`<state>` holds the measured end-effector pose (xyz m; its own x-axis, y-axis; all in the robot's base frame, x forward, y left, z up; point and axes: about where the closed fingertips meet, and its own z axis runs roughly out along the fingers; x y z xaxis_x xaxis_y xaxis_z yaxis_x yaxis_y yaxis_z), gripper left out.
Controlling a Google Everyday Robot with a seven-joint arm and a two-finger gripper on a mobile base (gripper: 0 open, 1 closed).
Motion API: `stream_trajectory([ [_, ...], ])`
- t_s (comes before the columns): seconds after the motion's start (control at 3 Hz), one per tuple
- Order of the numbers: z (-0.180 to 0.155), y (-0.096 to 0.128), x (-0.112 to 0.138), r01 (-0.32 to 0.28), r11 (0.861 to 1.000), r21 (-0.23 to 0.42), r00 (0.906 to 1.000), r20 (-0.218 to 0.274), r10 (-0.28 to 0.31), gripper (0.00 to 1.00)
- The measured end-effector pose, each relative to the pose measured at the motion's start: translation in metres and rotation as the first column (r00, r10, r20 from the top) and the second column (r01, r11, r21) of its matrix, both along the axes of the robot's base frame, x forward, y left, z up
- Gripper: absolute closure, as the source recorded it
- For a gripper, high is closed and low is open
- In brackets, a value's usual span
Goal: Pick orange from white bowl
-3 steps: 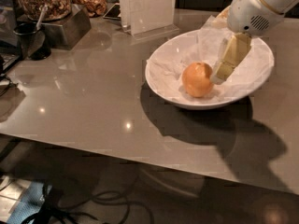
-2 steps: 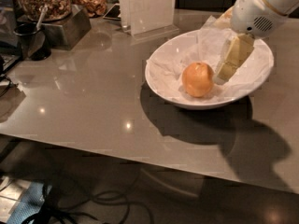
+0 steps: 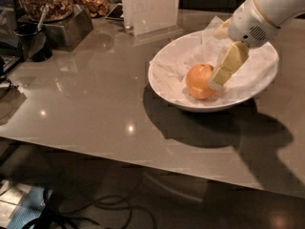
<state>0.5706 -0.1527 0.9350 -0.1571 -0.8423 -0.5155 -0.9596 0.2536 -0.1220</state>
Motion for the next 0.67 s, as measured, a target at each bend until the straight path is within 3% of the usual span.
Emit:
stream_trajectory([
  [0.33, 0.0000, 0.0000, 0.0000, 0.000, 1.000, 0.000, 1.0000, 0.000, 0.000, 0.00],
  [0.67, -0.0001, 0.0001, 0.0001, 0.000, 1.000, 0.000, 1.0000, 0.000, 0.000, 0.19],
])
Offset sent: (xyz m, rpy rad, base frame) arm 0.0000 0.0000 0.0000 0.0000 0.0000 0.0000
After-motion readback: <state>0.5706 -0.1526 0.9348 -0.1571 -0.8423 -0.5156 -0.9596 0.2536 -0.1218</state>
